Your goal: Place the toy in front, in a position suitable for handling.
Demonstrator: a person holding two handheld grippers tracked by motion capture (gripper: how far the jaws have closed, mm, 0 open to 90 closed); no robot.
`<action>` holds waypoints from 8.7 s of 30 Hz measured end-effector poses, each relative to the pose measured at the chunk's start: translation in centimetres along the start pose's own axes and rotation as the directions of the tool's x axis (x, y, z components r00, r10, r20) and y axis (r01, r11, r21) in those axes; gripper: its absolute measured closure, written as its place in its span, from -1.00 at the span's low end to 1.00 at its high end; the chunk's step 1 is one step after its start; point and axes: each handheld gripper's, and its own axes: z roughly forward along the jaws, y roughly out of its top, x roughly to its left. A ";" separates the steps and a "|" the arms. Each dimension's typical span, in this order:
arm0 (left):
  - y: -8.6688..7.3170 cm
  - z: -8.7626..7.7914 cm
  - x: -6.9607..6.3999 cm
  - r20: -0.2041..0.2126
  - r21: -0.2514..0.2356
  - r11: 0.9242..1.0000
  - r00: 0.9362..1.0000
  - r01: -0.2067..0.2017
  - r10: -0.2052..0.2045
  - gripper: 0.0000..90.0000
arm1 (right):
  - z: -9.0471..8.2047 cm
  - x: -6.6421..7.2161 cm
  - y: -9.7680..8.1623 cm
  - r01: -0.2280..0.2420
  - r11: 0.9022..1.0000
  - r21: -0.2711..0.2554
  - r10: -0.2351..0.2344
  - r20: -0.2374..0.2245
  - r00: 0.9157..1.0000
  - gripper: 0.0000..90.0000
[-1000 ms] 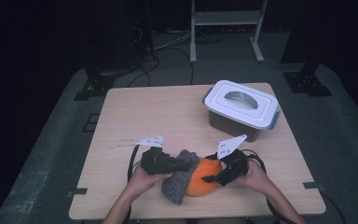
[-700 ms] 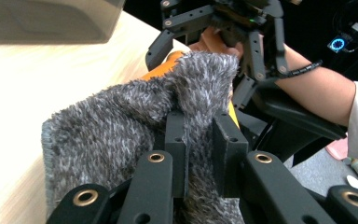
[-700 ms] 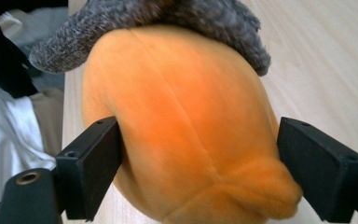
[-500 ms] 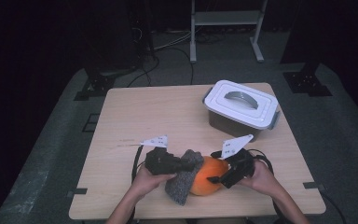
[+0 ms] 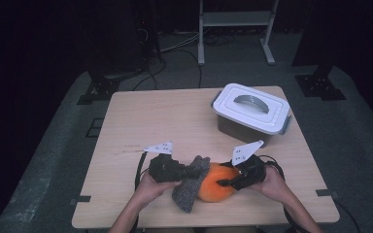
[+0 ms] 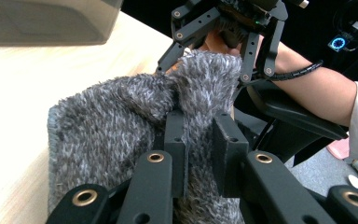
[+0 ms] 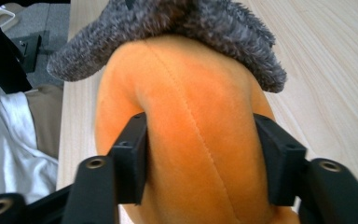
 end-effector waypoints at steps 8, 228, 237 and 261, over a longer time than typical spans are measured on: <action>0.9 -1.0 -0.6 0.034 -0.032 0.999 0.999 -0.027 0.028 0.73 | 0.2 0.7 1.0 -0.032 0.994 -0.103 0.027 -0.047 0.999 0.10; 0.3 0.5 -0.4 0.021 0.019 1.000 1.000 0.004 -0.004 0.73 | -0.4 0.0 0.8 -0.122 0.993 0.007 0.122 -0.070 0.990 -0.39; -1.5 0.2 1.0 -0.059 0.112 0.993 0.998 0.030 -0.024 0.73 | -1.7 -1.4 -1.6 -0.119 0.993 -0.011 0.117 -0.113 0.987 -0.27; -2.4 -10.2 0.3 -0.171 -0.016 0.999 0.985 0.030 -0.032 0.72 | -1.8 -2.1 -2.7 -0.164 0.984 -0.067 0.153 -0.147 0.977 -0.25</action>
